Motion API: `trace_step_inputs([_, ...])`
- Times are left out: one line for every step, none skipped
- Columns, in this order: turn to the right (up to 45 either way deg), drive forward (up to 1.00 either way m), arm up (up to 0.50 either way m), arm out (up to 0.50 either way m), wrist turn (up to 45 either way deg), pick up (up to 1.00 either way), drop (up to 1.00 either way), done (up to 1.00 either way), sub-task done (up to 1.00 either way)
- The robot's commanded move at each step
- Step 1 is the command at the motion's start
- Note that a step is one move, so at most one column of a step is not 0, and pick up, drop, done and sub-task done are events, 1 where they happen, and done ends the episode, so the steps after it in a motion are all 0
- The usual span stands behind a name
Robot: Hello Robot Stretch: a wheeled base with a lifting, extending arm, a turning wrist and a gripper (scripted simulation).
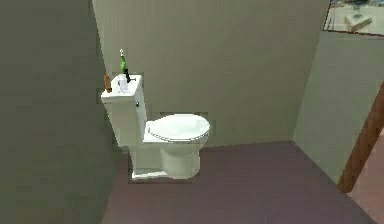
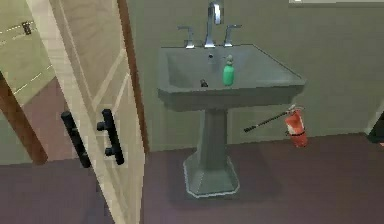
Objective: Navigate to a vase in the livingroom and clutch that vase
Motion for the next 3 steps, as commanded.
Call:
trace_step_inputs([0.0, 0.40, 0.00, 0.00, 0.0, 0.00, 0.00, 0.00, 0.00])
trace_step_inputs([39.0, 0.00, 0.00, 0.00, 0.0, 0.00, 0.00, 0.00, 0.00])
trace_step_inputs([0.0, 0.60, 0.00, 0.00, 0.0, 0.00, 0.00, 0.00, 0.00])
